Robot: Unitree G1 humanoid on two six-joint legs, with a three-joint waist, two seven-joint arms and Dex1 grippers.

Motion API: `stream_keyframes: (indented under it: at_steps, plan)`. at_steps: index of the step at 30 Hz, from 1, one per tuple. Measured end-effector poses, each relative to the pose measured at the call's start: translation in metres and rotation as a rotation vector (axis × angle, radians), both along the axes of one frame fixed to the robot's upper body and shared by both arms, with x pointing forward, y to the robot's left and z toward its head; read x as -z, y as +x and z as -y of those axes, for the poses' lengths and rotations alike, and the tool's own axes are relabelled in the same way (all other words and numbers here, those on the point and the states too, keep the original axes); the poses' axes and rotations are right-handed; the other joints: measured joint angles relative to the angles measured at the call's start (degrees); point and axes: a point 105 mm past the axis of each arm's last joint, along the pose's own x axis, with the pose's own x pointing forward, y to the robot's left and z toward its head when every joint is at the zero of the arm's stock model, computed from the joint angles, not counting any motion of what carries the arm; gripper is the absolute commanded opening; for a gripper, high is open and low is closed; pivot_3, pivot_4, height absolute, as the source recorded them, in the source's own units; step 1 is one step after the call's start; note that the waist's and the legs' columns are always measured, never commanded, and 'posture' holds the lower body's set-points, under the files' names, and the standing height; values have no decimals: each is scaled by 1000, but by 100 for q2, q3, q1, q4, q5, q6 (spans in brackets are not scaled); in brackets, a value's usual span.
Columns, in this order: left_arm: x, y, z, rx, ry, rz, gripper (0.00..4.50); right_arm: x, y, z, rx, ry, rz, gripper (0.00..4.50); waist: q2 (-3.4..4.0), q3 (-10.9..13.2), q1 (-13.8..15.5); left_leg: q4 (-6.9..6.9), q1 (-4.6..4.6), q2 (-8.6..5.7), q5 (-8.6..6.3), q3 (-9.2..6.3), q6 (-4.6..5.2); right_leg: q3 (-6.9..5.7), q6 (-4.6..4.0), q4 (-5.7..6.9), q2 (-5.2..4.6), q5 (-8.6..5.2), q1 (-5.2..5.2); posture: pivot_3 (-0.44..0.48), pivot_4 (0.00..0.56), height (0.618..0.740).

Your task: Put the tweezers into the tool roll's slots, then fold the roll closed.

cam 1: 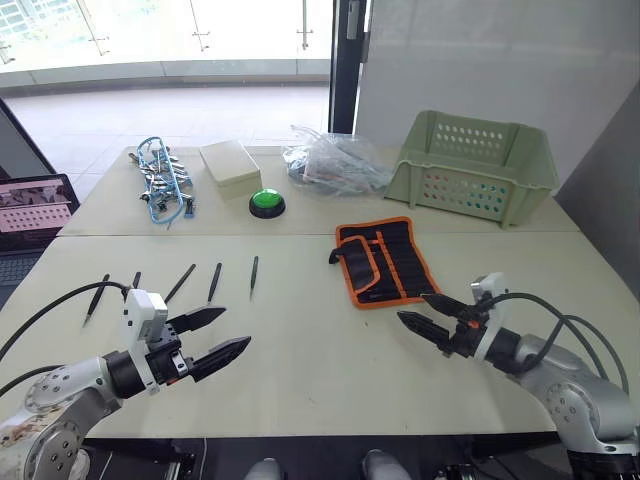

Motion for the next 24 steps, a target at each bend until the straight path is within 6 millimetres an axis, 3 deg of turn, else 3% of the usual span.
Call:
stream_keyframes:
  at_steps: [10, 16, 20, 24]
  plan:
    - [-13, 15, 24, 145, 127, 73, 4464, -11, 36, -32, 131, 196, -73, 4500, 1, -1, -39, 2, -50, -4, 4, -7, -6, -1, -2, 16, 0, 1, -60, 0, 150, 740]
    - [-5, 17, 21, 140, 158, 74, 4464, -5, 56, -36, 175, 156, -96, 4500, 2, -1, -46, 1, -71, -6, 13, -9, -19, 0, -6, 24, 0, 4, -90, 0, 150, 740]
    - [15, 12, 18, 147, 237, 42, 4464, -4, 67, -51, 154, 126, -88, 4500, 4, -1, -61, -1, -71, -5, 13, -9, -20, -1, -6, 25, 1, 4, -91, 0, 150, 740]
    - [19, 11, 13, 123, 259, 50, 4500, -3, 70, -60, 141, 105, -91, 3301, 3, -1, -42, 0, -72, -6, 13, -10, -20, -1, -6, 25, -2, 4, -91, 0, 150, 740]
